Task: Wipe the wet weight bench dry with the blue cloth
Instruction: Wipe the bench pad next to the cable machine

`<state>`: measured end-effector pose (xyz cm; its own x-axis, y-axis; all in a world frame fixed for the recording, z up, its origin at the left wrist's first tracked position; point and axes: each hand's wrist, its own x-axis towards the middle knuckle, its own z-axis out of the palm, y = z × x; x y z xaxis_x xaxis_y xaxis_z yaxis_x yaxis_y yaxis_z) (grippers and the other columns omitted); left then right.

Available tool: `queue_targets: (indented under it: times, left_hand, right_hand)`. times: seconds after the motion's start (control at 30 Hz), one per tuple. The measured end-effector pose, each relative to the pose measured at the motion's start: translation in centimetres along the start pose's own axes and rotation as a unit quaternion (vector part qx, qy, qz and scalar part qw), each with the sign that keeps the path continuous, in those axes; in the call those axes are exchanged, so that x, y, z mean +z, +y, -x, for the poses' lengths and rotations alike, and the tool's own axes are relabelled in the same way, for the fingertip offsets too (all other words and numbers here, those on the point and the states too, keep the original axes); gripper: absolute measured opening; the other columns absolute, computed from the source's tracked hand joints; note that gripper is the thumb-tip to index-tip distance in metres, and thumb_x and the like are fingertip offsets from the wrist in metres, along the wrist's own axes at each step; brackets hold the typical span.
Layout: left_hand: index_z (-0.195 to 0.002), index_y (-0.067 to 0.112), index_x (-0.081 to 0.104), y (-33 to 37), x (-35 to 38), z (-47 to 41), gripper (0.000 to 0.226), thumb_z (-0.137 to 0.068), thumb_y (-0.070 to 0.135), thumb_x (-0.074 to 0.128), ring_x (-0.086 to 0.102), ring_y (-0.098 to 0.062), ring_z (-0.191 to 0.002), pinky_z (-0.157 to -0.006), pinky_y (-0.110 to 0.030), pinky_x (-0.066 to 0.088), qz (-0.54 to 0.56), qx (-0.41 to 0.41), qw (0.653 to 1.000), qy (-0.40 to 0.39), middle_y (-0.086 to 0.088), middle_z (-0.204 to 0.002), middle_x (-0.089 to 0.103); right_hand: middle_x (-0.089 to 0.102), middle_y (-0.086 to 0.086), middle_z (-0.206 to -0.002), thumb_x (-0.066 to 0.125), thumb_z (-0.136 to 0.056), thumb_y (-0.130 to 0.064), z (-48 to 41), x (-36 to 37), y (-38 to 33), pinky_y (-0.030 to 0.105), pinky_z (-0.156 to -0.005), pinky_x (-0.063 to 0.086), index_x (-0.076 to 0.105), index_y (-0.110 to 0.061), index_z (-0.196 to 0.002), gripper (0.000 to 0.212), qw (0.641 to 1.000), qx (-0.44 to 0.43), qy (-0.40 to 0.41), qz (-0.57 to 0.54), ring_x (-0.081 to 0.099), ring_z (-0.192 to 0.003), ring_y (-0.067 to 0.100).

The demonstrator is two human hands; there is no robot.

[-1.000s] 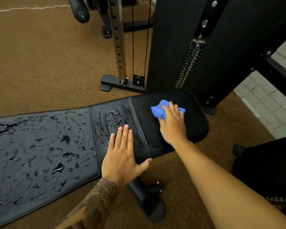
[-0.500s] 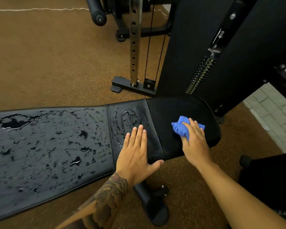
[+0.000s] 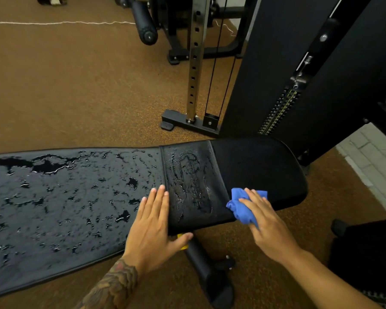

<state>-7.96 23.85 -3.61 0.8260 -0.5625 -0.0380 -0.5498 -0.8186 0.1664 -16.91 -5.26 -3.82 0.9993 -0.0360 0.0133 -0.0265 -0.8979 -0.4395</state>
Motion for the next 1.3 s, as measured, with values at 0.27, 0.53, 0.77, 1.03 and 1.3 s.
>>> queue_targets:
  times: [0.27, 0.53, 0.77, 1.03, 1.3]
  left_hand:
    - [-0.147, -0.001, 0.033, -0.2, 0.5, 0.2, 0.103, -0.082, 0.078, 0.038, 0.019, -0.029, -0.148, -0.116, -0.047, 0.017, -0.030, -0.026, 0.999, 0.008, -0.015, -0.158, 0.025]
    - [-0.145, -0.004, 0.036, -0.1, 0.8, 0.2, 0.101, -0.081, 0.074, 0.041, 0.024, -0.031, -0.146, -0.115, -0.048, 0.018, -0.042, -0.030, 0.999, 0.007, -0.018, -0.156, 0.028]
    - [-0.145, -0.005, 0.035, -0.4, 1.2, 0.1, 0.102, -0.080, 0.073, 0.041, 0.024, -0.031, -0.146, -0.114, -0.048, 0.020, -0.028, -0.030, 0.999, 0.008, -0.019, -0.156, 0.026]
    - [-0.146, -0.005, 0.033, -0.3, 1.2, 0.1, 0.102, -0.081, 0.075, 0.039, 0.021, -0.031, -0.147, -0.116, -0.049, 0.019, -0.019, -0.032, 0.999, 0.015, -0.020, -0.157, 0.024]
    - [-0.144, -0.005, 0.037, -0.5, 1.4, 0.1, 0.101, -0.078, 0.072, 0.043, 0.026, -0.033, -0.145, -0.114, -0.049, 0.021, -0.008, -0.027, 1.000, 0.007, -0.021, -0.155, 0.028]
  right_hand:
    - [0.017, -0.019, -0.150, 0.053, -0.092, -0.006, -2.2, -0.2, -2.0, 0.039, -0.119, 0.017, 0.036, -0.028, -0.142, 0.057, 0.985, 0.114, 0.069, -0.112, 0.008, -0.143, 0.001]
    - [0.027, 0.005, -0.155, 0.044, -0.085, -0.018, -9.2, 3.8, -10.3, 0.046, -0.118, 0.013, 0.045, -0.016, -0.139, 0.053, 0.998, -0.022, 0.042, -0.046, 0.016, -0.145, 0.026]
    - [0.028, 0.000, -0.155, 0.040, -0.082, -0.023, -3.4, 5.2, -9.9, 0.036, -0.118, 0.007, 0.043, -0.020, -0.139, 0.058, 0.997, -0.082, -0.003, 0.004, 0.017, -0.145, 0.016]
    - [0.029, 0.013, -0.153, 0.043, -0.092, -0.036, -9.2, 4.3, -7.6, 0.041, -0.118, 0.007, 0.045, -0.012, -0.136, 0.051, 0.991, 0.078, 0.075, 0.080, 0.018, -0.144, 0.031]
    - [0.014, 0.007, -0.159, 0.038, -0.091, -0.027, -6.0, 6.1, -11.5, 0.040, -0.120, 0.006, 0.024, -0.020, -0.149, 0.061, 0.998, -0.063, -0.016, 0.012, 0.005, -0.147, 0.020]
